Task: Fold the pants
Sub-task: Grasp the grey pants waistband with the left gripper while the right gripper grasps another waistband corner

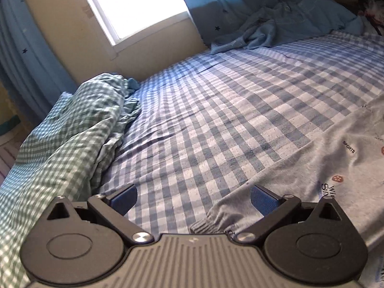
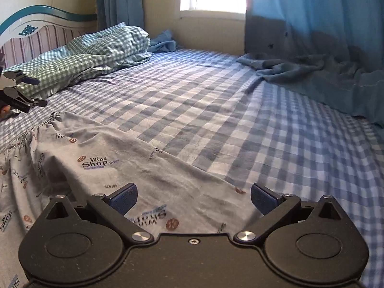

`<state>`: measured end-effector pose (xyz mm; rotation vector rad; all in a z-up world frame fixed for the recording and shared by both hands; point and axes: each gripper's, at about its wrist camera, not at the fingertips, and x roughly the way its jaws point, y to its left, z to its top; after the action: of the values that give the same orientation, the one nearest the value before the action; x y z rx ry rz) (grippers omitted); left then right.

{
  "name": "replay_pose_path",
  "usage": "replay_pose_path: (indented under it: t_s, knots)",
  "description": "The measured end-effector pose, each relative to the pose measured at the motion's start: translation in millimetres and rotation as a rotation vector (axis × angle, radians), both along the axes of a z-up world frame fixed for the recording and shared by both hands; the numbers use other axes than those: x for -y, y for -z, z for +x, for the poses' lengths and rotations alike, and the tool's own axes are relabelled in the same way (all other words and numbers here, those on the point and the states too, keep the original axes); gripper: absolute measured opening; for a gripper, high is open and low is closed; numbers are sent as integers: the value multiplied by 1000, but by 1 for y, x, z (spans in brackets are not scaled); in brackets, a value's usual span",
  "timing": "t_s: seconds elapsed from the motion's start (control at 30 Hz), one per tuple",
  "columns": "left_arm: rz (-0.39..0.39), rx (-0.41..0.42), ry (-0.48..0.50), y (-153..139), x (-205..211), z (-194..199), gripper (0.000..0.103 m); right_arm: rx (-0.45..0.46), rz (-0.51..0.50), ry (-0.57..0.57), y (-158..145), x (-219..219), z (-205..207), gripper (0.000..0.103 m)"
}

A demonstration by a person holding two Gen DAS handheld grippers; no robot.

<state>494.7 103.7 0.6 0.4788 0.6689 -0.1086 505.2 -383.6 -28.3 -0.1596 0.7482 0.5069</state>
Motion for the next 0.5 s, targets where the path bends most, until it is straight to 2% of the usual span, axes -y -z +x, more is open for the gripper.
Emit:
replay_pose_path:
  t_s: [0.13,0.23,0.3,0.43,0.47,0.5]
  knots:
    - [-16,-59,88,21,-4,26,102,-39,-47,-134,16,-27,43,90]
    - [16,-106,77,39,-9,41,99,-57,-76,-183,29,-42,62,83]
    - [11,-146,70,49,-13,47,96,-87,-63,-197,37,-49,76,74]
    - [-18,-228,127,62,-20,52,91,-138,-71,-272,46,-63,87,59]
    - [-19,-232,140,63,-21,52,87,-145,-77,-291,47,-65,88,57]
    - [-30,-248,151,62,-21,52,76,-151,-83,-301,48,-67,89,52]
